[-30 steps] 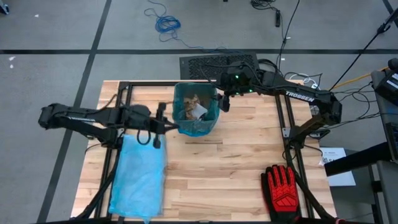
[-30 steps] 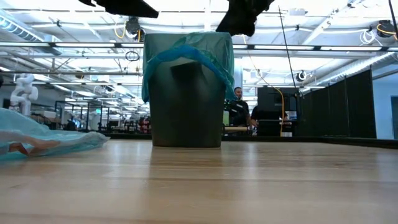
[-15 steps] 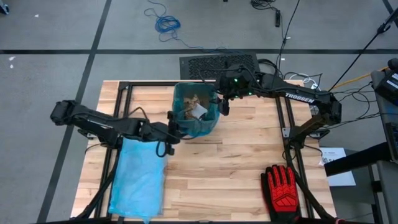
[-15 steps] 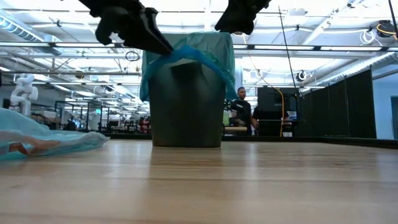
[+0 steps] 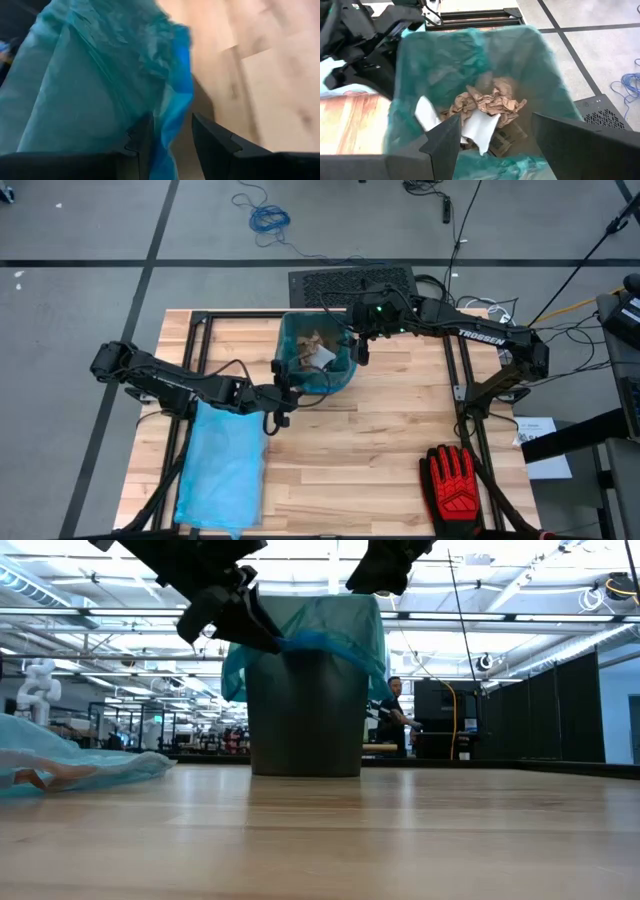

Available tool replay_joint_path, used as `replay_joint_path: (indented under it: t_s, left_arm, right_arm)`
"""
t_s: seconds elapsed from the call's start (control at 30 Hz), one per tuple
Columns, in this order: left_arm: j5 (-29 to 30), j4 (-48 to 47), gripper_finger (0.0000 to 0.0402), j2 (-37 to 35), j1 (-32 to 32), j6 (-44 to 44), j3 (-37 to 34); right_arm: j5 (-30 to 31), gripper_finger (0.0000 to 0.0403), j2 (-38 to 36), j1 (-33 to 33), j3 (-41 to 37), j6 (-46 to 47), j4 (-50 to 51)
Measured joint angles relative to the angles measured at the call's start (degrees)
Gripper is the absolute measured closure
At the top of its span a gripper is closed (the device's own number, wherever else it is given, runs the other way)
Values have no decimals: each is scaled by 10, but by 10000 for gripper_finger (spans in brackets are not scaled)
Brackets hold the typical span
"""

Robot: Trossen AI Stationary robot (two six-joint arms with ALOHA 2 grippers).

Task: Place trash/remove bag and relplace
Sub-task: Remove the blue trash bag from the black trash bin

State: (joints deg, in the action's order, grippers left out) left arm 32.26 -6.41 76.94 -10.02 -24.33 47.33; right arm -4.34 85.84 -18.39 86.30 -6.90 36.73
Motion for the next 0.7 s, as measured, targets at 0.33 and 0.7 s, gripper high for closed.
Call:
replay_joint_path:
  t_s: [0.33, 0.7]
  left_arm:
    - [57, -108, 394, -10, -30, -17, 111]
    - [116, -223, 400, -10, -32, -16, 216]
  right_arm:
    - [54, 195, 1, -69, 0, 66, 23]
    - [-313, 234, 100, -311, -1, 120, 11]
